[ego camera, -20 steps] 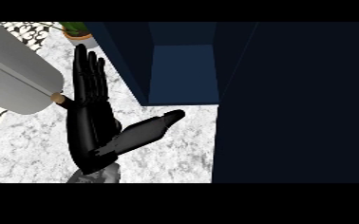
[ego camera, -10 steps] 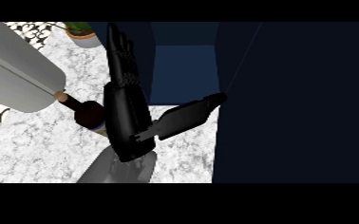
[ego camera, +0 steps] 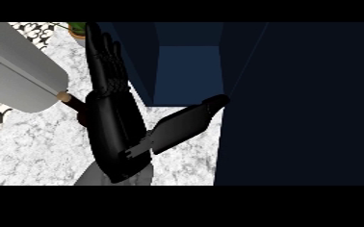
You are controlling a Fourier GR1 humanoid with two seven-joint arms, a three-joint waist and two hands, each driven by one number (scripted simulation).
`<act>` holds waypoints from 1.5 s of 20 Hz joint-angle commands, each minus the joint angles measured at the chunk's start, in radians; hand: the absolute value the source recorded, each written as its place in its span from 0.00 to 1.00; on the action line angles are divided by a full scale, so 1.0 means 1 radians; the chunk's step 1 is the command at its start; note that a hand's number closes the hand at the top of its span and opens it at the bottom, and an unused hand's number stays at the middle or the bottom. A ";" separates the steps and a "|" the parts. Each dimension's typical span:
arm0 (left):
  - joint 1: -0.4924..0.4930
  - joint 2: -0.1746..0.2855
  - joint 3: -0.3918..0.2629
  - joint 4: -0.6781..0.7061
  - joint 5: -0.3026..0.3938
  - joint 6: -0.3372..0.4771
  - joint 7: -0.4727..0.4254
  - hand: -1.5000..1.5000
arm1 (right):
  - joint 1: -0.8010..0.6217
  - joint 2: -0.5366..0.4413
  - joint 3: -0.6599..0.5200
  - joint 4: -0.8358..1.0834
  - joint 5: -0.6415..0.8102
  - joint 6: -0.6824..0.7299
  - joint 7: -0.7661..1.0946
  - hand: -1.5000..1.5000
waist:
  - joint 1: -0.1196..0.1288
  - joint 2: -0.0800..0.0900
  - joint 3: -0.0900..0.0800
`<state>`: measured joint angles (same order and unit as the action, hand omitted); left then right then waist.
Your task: Pick up the wine, place it into the cabinet and close the cabinet
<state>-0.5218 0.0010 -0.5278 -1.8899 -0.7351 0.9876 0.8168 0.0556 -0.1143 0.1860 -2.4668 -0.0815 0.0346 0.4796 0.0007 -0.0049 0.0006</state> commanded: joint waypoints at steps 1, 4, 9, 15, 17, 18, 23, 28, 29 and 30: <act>0.016 -0.001 0.052 -0.076 -0.079 -0.040 0.100 0.00 | 0.069 0.007 0.060 -0.155 0.039 -0.016 0.064 0.00 | -0.003 -0.001 0.000; 0.016 -0.001 0.048 -0.094 -0.126 -0.050 0.165 0.00 | -0.062 -0.001 -0.007 -0.090 -0.012 -0.023 0.109 0.00 | 0.001 0.001 0.000; 0.099 -0.001 -0.026 -0.173 -0.291 -0.046 0.254 0.00 | -0.005 0.012 0.022 -0.139 0.031 -0.035 0.125 0.00 | -0.001 0.000 0.000; 0.146 -0.001 0.063 -0.293 -0.287 -0.172 0.273 0.00 | -0.113 0.010 -0.046 -0.053 -0.008 -0.030 0.111 0.00 | 0.004 0.002 0.000; 0.205 0.043 0.113 -0.351 -0.202 -0.186 0.205 0.00 | -0.070 0.008 -0.018 -0.118 0.001 -0.033 0.149 0.00 | 0.000 0.002 -0.001; 0.205 0.000 0.075 -0.268 -0.230 -0.136 0.198 0.00 | -0.074 -0.018 -0.072 -0.136 -0.055 -0.008 0.158 0.00 | -0.003 0.003 0.000; 0.260 0.064 0.164 -0.288 -0.068 -0.108 0.130 0.00 | -0.016 0.009 -0.013 -0.132 -0.006 -0.001 0.105 0.00 | -0.008 0.005 -0.001; 0.336 0.082 0.179 -0.291 0.027 -0.088 0.069 0.00 | -0.069 -0.019 -0.112 -0.129 -0.090 0.009 0.148 0.00 | -0.006 0.005 -0.001; 0.321 0.063 0.180 -0.278 0.023 -0.083 0.051 0.00 | -0.100 0.024 -0.001 -0.127 0.027 -0.035 0.179 0.00 | -0.005 0.004 -0.001; 0.379 0.072 0.144 -0.286 0.063 -0.059 0.019 0.00 | -0.043 0.002 -0.026 -0.184 -0.005 -0.012 0.180 0.00 | -0.008 0.004 -0.001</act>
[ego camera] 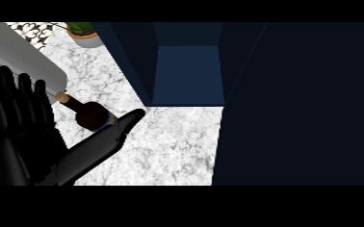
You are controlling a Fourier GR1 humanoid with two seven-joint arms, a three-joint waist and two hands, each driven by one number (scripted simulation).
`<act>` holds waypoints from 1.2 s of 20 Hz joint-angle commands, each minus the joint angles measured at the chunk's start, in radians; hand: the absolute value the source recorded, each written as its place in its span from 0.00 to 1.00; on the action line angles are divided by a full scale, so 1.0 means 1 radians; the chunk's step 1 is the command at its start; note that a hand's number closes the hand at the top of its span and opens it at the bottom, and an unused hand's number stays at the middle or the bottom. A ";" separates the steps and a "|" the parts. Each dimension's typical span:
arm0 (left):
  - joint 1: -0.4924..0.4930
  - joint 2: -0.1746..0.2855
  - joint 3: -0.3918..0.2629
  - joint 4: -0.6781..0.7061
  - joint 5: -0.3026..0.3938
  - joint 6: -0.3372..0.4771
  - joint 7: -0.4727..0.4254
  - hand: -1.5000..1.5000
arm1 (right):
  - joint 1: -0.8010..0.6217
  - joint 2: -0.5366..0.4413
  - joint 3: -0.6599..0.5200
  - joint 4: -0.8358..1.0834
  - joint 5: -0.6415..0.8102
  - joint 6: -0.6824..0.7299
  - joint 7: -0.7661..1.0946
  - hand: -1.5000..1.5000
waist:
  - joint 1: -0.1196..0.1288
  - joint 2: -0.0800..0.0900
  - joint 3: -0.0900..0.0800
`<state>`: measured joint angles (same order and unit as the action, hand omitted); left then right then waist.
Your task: Pick up the wine, place it into the cabinet and close the cabinet
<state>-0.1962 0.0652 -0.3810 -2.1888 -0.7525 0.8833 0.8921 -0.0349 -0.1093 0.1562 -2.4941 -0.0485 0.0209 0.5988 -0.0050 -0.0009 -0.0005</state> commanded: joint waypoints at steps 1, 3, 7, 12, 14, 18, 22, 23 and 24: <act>0.160 0.072 -0.017 -0.035 0.165 0.069 -0.113 0.00 | 0.010 0.019 0.044 -0.130 0.010 -0.034 0.085 0.00 | 0.002 0.000 -0.002; 0.193 0.064 -0.040 -0.037 0.197 0.066 -0.158 0.00 | 0.001 -0.002 -0.021 -0.104 -0.065 -0.004 0.058 0.00 | 0.004 0.000 -0.001; 0.092 0.086 0.089 0.112 0.412 0.063 -0.262 0.00 | 0.021 0.027 0.048 -0.102 0.001 -0.007 0.042 0.00 | -0.004 0.002 -0.001; 0.225 0.068 0.071 0.153 0.577 0.086 -0.534 0.00 | -0.012 0.012 -0.027 -0.078 -0.049 0.000 0.038 0.00 | 0.002 0.001 -0.001; 0.303 0.076 0.078 0.155 0.616 0.066 -0.639 0.00 | 0.017 0.016 0.022 -0.127 -0.014 -0.007 0.067 0.00 | 0.003 -0.001 -0.002; 0.338 0.076 0.156 0.174 0.696 0.011 -0.721 0.00 | 0.021 -0.001 -0.050 -0.131 -0.079 0.007 0.069 0.00 | 0.005 -0.001 -0.001; 0.273 -0.002 0.186 0.319 0.753 -0.020 -0.829 0.00 | 0.044 0.018 0.010 -0.161 -0.041 0.007 0.065 0.00 | -0.001 -0.001 0.000; 0.325 -0.002 0.222 0.329 0.840 -0.080 -0.915 0.00 | -0.012 0.012 0.003 -0.146 -0.043 -0.006 0.102 0.00 | 0.003 -0.001 -0.001; 0.385 0.006 0.196 0.270 0.828 -0.089 -0.903 0.00 | 0.030 -0.004 0.015 -0.228 -0.038 -0.006 0.152 0.00 | 0.001 -0.004 -0.001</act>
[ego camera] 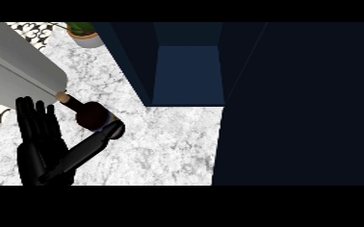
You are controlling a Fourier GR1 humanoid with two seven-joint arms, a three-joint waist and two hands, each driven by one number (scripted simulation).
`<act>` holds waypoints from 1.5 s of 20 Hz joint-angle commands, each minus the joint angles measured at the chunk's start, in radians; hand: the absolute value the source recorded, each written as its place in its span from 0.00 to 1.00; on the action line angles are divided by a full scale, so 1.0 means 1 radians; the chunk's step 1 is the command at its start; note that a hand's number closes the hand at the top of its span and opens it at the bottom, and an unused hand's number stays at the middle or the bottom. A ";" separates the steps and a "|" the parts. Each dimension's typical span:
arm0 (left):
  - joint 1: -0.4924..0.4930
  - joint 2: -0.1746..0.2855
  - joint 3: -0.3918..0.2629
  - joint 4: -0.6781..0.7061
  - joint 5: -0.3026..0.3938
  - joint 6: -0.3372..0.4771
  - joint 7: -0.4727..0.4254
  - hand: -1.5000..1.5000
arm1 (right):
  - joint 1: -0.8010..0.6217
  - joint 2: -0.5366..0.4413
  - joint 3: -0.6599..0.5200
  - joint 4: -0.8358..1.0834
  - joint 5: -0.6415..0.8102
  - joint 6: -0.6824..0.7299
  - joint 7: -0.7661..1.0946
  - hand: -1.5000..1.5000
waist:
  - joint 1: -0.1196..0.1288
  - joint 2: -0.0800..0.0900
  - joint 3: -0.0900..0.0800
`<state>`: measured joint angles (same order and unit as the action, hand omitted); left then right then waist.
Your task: Pick up the wine, place it into the cabinet and close the cabinet
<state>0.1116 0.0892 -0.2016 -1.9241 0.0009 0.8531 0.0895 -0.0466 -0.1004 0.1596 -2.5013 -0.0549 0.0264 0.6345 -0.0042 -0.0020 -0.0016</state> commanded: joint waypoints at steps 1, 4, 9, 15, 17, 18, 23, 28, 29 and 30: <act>-0.033 -0.060 0.067 0.165 0.096 -0.063 -0.172 0.00 | 0.025 -0.005 -0.008 -0.134 -0.025 -0.001 0.038 0.00 | -0.003 0.001 0.000; -0.013 -0.016 0.150 0.157 0.189 -0.168 -0.201 0.00 | 0.008 0.003 -0.031 -0.100 -0.048 -0.003 0.035 0.00 | 0.002 0.001 0.001; 0.049 -0.087 0.049 0.212 0.177 -0.157 -0.299 0.00 | -0.026 -0.001 -0.040 -0.124 -0.048 -0.020 0.092 0.00 | 0.002 0.001 0.001; -0.013 -0.074 0.166 0.287 0.240 -0.251 -0.327 0.00 | -0.051 -0.011 -0.058 -0.133 -0.054 -0.007 0.118 0.00 | 0.002 0.001 0.001; -0.001 -0.086 0.178 0.317 0.252 -0.275 -0.380 0.00 | -0.038 0.023 -0.009 -0.134 0.006 -0.031 0.096 0.00 | 0.002 0.000 0.001; -0.037 -0.088 0.225 0.431 0.294 -0.324 -0.462 0.00 | -0.011 0.008 -0.030 -0.158 -0.036 -0.013 0.094 0.00 | -0.004 0.001 0.001; -0.010 -0.089 0.165 0.417 0.283 -0.291 -0.458 0.00 | -0.067 -0.005 -0.057 -0.108 -0.071 0.000 0.107 0.00 | 0.004 0.001 0.001; -0.081 -0.089 0.209 0.590 0.354 -0.329 -0.604 0.00 | -0.006 0.007 -0.022 -0.171 -0.052 -0.001 0.113 0.00 | -0.005 0.001 0.001; -0.045 -0.089 0.230 0.545 0.347 -0.362 -0.556 0.00 | -0.069 -0.019 -0.106 -0.167 -0.127 -0.007 0.159 0.00 | -0.001 0.001 0.001; -0.140 -0.062 0.257 0.592 0.319 -0.346 -0.508 0.00 | 0.023 0.021 -0.008 -0.126 -0.029 0.012 0.062 0.00 | -0.002 0.001 0.001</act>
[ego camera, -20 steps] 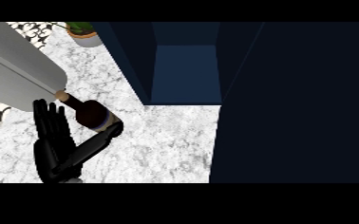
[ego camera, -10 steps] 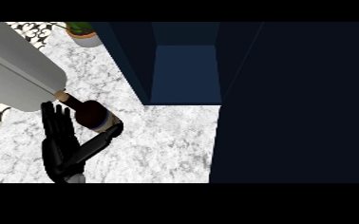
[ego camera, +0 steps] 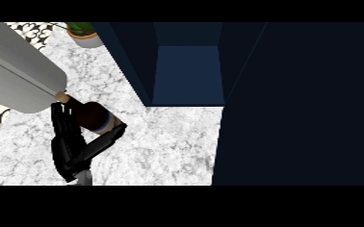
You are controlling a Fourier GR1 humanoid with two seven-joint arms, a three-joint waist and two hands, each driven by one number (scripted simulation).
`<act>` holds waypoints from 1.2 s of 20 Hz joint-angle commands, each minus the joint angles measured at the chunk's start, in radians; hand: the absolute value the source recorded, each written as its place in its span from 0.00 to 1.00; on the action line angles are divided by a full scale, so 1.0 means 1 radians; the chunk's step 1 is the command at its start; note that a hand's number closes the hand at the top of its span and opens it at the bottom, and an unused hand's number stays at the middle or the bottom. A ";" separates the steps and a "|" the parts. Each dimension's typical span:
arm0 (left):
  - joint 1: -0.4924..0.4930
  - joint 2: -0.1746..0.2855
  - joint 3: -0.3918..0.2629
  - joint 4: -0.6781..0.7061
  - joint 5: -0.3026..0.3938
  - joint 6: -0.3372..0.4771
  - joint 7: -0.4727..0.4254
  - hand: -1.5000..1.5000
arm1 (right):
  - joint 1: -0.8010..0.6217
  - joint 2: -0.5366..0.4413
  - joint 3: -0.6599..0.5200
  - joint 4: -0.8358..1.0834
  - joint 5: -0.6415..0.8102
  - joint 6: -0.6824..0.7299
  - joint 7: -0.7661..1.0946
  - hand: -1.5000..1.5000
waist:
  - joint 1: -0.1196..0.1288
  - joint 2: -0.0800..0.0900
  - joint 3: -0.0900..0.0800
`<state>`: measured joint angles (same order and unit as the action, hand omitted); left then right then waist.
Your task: Pick up the wine, place it into the cabinet and close the cabinet
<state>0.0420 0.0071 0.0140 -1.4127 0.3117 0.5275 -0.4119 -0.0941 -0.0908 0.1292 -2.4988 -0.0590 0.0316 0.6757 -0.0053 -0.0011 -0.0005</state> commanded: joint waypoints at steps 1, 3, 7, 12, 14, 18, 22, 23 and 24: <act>0.012 -0.007 -0.047 0.053 0.042 0.039 -0.067 0.00 | 0.075 0.004 0.017 -0.169 -0.025 0.002 0.040 0.00 | -0.001 -0.001 0.000; 0.022 -0.007 -0.009 0.066 0.045 -0.012 -0.091 0.00 | 0.049 0.022 0.041 -0.151 -0.015 -0.018 0.047 0.00 | 0.001 0.000 0.000; -0.099 -0.007 0.036 0.201 0.064 -0.053 -0.085 0.00 | -0.024 0.040 0.114 -0.059 0.095 -0.047 0.035 0.00 | 0.002 0.001 0.000; -0.076 -0.007 -0.003 0.232 0.120 -0.053 -0.166 0.00 | 0.057 -0.012 -0.037 -0.096 -0.073 0.028 -0.016 0.00 | -0.001 0.001 0.000; -0.121 -0.007 0.002 0.172 0.059 -0.016 -0.059 0.00 | 0.004 -0.005 0.019 -0.148 -0.016 -0.015 0.087 0.00 | 0.000 0.000 0.000; -0.075 0.023 0.080 0.238 0.132 -0.155 -0.151 0.00 | -0.003 0.013 0.044 -0.096 0.022 -0.008 0.026 0.00 | 0.004 0.000 0.000; -0.158 -0.007 0.092 0.383 0.154 -0.181 -0.265 0.00 | -0.015 0.017 0.046 -0.108 0.032 -0.032 0.064 0.00 | 0.000 0.001 0.000; -0.135 0.007 0.088 0.307 0.167 -0.204 -0.205 1.00 | -0.064 -0.005 -0.025 -0.082 -0.041 -0.021 0.075 0.00 | 0.003 0.000 0.000; -0.148 -0.001 0.086 0.338 0.164 -0.219 -0.223 1.00 | 0.064 0.025 0.078 -0.119 0.034 -0.007 0.017 0.00 | -0.001 0.000 0.000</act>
<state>-0.0790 0.0071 0.0874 -1.1136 0.4581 0.3631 -0.6153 -0.1258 -0.0825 0.1567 -2.4930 -0.0416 0.0162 0.6916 -0.0043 -0.0009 -0.0005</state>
